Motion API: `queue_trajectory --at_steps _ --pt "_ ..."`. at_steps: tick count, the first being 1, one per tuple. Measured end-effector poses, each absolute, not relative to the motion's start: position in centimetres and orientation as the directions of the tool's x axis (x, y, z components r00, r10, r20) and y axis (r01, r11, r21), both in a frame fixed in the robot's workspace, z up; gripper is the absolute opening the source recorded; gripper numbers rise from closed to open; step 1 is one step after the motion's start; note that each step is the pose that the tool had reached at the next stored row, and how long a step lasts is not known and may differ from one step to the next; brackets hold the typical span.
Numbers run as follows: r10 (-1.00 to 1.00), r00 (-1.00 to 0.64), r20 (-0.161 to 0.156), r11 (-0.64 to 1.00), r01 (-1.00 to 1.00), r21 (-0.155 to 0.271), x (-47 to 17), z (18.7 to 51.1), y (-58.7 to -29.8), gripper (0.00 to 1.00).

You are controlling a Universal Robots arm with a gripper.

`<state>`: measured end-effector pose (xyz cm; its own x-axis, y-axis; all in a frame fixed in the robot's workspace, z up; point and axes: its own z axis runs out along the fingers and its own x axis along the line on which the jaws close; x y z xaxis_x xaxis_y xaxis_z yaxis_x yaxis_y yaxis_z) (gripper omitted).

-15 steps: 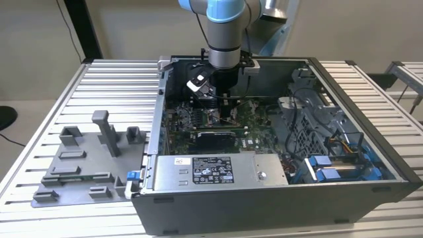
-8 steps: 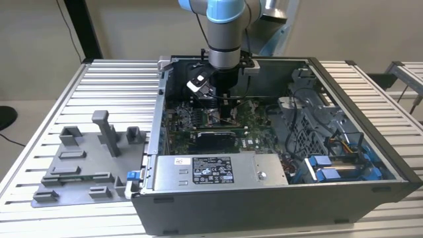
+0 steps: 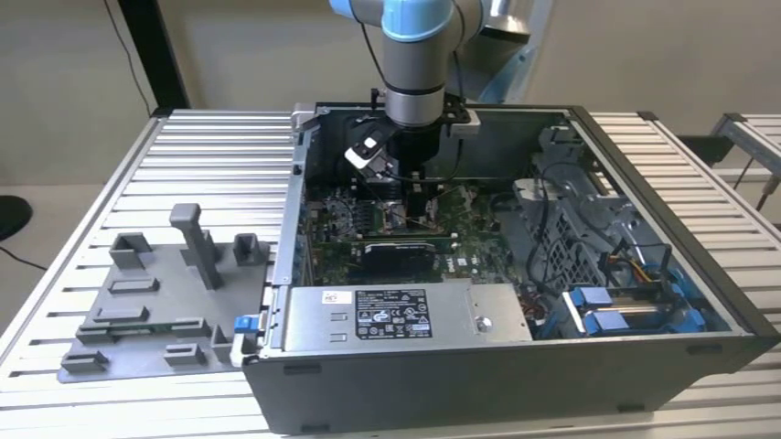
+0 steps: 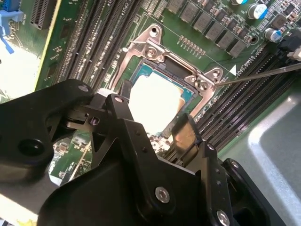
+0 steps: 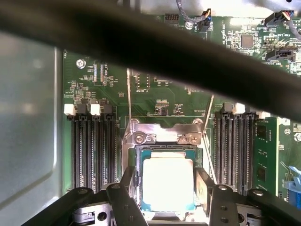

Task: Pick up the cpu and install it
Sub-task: 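Close the cpu cover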

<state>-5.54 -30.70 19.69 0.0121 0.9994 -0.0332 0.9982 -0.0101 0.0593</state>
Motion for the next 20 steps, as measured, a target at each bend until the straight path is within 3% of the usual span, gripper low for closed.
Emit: queue_trajectory --at_steps 9,20 --pt "1.0 0.012 -0.026 -0.01 0.998 0.058 -5.5 20.0 -30.7 1.0" --pt "1.0 0.012 -0.026 -0.011 0.998 0.057 -5.5 24.8 -30.7 1.0"
